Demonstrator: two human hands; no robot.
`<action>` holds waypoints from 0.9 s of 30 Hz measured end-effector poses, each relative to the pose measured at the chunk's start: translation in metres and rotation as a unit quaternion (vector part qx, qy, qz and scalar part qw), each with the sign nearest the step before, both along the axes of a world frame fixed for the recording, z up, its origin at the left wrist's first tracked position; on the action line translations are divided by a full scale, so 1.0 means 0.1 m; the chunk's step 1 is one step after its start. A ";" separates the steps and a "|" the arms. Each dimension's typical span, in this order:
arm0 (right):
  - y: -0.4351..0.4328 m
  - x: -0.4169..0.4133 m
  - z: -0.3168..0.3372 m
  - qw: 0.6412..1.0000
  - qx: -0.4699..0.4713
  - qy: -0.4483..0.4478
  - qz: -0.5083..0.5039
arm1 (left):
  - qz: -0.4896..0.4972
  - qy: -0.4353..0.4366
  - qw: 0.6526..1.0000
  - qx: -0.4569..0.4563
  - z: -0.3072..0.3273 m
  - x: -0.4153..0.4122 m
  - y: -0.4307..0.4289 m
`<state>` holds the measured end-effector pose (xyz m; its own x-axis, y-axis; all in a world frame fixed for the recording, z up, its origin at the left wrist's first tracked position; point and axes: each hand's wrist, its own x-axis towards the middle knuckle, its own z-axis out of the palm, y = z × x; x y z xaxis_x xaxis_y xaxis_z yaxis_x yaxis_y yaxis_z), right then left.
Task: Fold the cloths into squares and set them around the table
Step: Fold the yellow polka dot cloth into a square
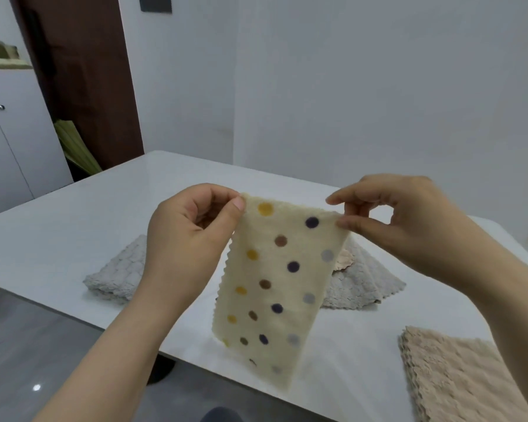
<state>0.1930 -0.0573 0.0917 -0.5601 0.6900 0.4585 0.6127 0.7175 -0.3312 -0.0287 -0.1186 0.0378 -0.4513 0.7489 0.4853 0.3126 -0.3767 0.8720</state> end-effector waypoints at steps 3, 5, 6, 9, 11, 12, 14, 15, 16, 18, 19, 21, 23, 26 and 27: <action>0.03 -0.03 0.14 0.997 0.061 -0.040 -0.003 | 0.009 0.010 0.999 0.029 0.10 0.02 0.03; 0.04 -0.06 0.23 0.994 0.092 -0.059 -0.009 | 0.016 0.021 0.998 0.049 0.16 0.02 0.04; 0.05 -0.07 0.26 0.992 0.103 -0.066 -0.013 | 0.019 0.023 0.998 0.057 0.19 0.03 0.04; 0.05 -0.08 0.33 0.991 0.116 -0.070 -0.021 | 0.025 0.026 0.996 0.077 0.24 0.03 0.05; 0.03 -0.08 0.36 0.992 0.112 -0.055 -0.019 | 0.026 0.030 0.995 0.086 0.26 0.04 0.05; 0.01 -0.08 0.37 0.993 0.106 -0.043 -0.014 | 0.027 0.031 0.995 0.090 0.26 0.04 0.05; -0.01 -0.08 0.37 0.995 0.092 -0.024 -0.006 | 0.026 0.033 0.994 0.096 0.27 0.04 0.05; -0.01 -0.08 0.37 0.996 0.090 -0.020 -0.006 | 0.024 0.033 0.994 0.098 0.27 0.03 0.05; -0.02 -0.07 0.36 0.996 0.087 -0.018 -0.007 | 0.022 0.032 0.994 0.099 0.27 0.03 0.05; -0.02 -0.07 0.36 0.997 0.074 -0.011 -0.010 | 0.022 0.029 0.995 0.098 0.27 0.03 0.06; -0.03 -0.07 0.36 0.998 0.064 -0.005 -0.010 | 0.022 0.027 0.995 0.098 0.27 0.03 0.06; -0.06 -0.06 0.36 0.999 0.049 0.008 -0.010 | 0.019 0.023 0.995 0.099 0.26 0.04 0.06; -0.08 -0.07 0.35 0.999 0.036 0.019 -0.010 | 0.014 0.022 0.995 0.098 0.26 0.04 0.05; -0.06 -0.07 0.33 0.999 0.013 0.022 -0.027 | 0.003 0.022 0.995 0.093 0.26 0.06 0.04; -0.05 -0.07 0.32 0.999 0.007 0.023 -0.035 | 0.000 0.022 0.996 0.091 0.25 0.08 0.03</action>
